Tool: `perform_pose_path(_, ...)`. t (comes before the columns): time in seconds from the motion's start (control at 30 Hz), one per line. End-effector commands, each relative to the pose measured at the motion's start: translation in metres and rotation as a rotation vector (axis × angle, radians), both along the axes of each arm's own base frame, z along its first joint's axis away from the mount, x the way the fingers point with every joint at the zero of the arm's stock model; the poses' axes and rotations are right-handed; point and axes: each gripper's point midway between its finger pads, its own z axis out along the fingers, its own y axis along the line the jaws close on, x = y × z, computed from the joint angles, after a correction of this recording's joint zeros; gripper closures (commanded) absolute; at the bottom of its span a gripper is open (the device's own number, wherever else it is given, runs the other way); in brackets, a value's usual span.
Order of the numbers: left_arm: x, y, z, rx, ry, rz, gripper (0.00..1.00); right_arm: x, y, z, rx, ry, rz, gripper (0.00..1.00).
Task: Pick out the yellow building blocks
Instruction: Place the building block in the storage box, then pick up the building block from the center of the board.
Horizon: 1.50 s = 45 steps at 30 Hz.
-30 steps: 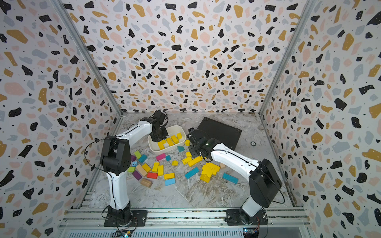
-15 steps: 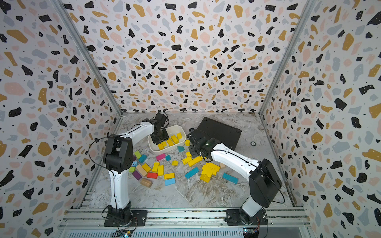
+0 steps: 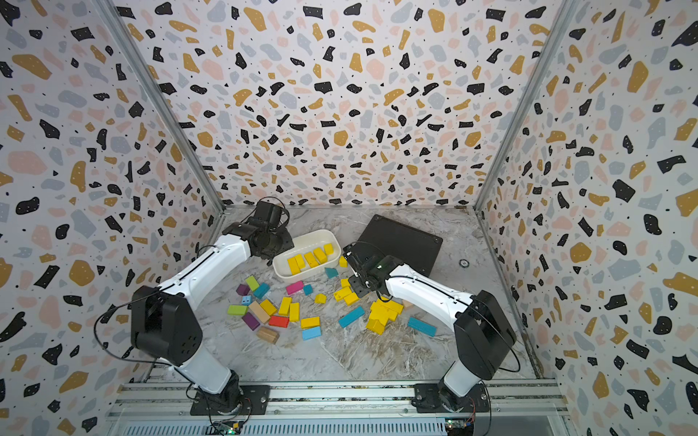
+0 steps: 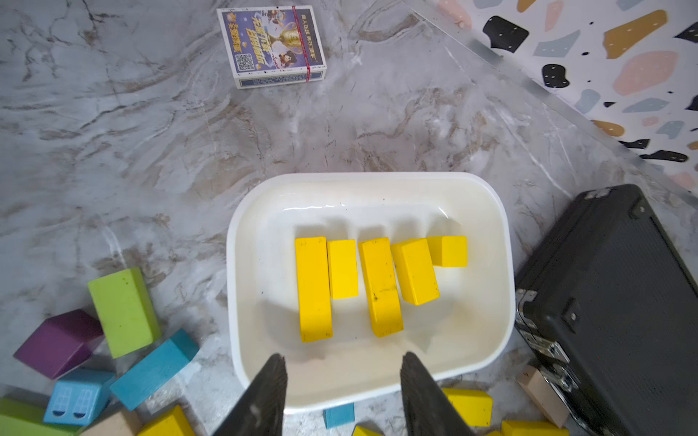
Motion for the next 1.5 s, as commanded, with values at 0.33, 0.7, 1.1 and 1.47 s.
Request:
perform_pose_path(0.33, -0.037, -0.004, 0.009, -0.163, -0.137, -0.003, 0.51, -0.104, -0.049, -0.056, -0.285, 0.255, 0.471, 0.51)
perform_pose_path(0.7, -0.031, 0.0, 0.02, -0.161, -0.16, 0.028, 0.51, -0.108, -0.045, -0.081, -0.31, 0.28, 0.454, 0.51)
perform_pose_path(1.1, -0.033, 0.005, 0.02, -0.143, -0.16, 0.042, 0.51, -0.117, -0.035, -0.095, -0.268, 0.33, 0.455, 0.58)
perform_pose_path(1.47, -0.035, 0.011, 0.021, -0.131, -0.166, 0.056, 0.51, -0.116, -0.034, -0.1, -0.279, 0.328, 0.45, 0.72)
